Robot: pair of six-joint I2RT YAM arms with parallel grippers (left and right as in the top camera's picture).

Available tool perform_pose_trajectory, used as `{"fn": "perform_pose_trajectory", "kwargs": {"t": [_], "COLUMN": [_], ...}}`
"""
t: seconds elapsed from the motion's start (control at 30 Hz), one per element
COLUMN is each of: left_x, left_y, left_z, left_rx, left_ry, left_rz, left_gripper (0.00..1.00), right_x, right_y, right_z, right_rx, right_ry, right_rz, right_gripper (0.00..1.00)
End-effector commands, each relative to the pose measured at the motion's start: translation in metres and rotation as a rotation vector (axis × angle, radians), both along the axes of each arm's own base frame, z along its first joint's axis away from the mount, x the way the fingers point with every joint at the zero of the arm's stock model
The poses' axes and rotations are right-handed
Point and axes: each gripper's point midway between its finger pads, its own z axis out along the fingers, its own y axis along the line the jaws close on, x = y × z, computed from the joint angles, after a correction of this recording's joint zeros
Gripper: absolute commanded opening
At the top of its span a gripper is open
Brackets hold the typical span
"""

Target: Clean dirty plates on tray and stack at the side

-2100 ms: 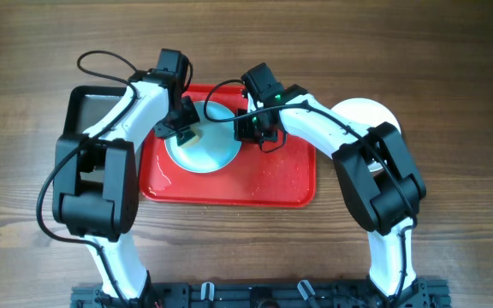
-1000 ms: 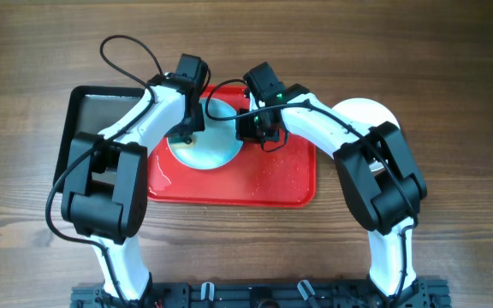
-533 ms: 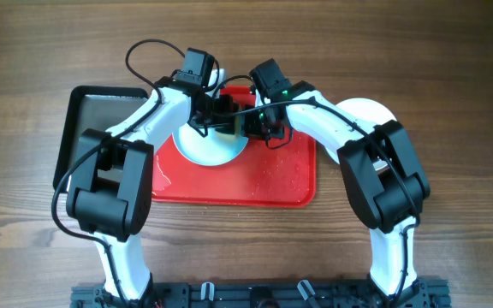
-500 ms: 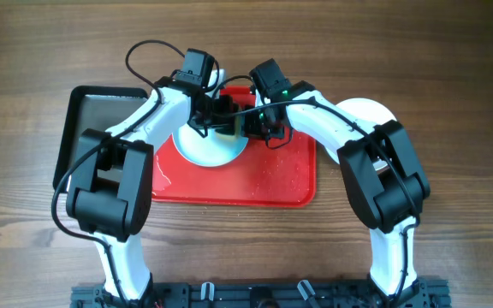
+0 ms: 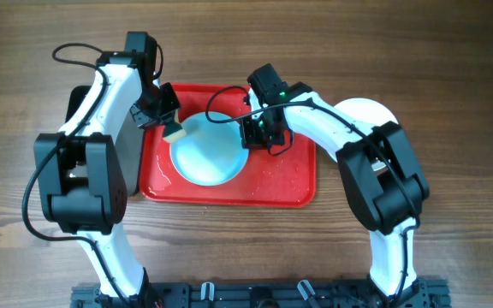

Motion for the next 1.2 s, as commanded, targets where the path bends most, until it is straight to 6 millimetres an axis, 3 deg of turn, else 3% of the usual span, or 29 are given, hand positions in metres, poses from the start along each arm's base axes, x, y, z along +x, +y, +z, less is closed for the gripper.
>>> {"fn": "perform_pose_trajectory", "kwargs": {"t": [0.0,0.2,0.43,0.63,0.97,1.17], "left_x": [0.005,0.005,0.007,0.006,0.006,0.006], "left_y": [0.006,0.006,0.006,0.006,0.006,0.006], "left_z": [0.000,0.000,0.000,0.000,0.000,0.000], "left_rx": [0.018,0.021,0.020,0.020,0.020,0.020], "left_ry": [-0.004,-0.003,-0.011,-0.010,-0.010,-0.010], "left_rz": [0.017,0.018,0.018,0.018,0.018,0.018], "left_gripper": [0.04,0.04,0.04,0.04,0.04,0.04], "right_x": [0.018,0.038,0.036,0.022,-0.004,-0.011], "right_y": [-0.020,-0.084,-0.120,-0.107,-0.080,-0.072], "right_z": [0.047,0.117,0.168,0.204,0.250,0.259], "right_rx": [-0.090,-0.378,-0.685,-0.906,-1.080,-1.095], "right_ry": [-0.182,-0.453,-0.681,-0.902,-1.163,-1.214], "right_rz": [-0.009,-0.128,-0.189,-0.174,-0.144,-0.142], "right_gripper": [0.04,0.04,0.04,0.04,0.04,0.04]}}
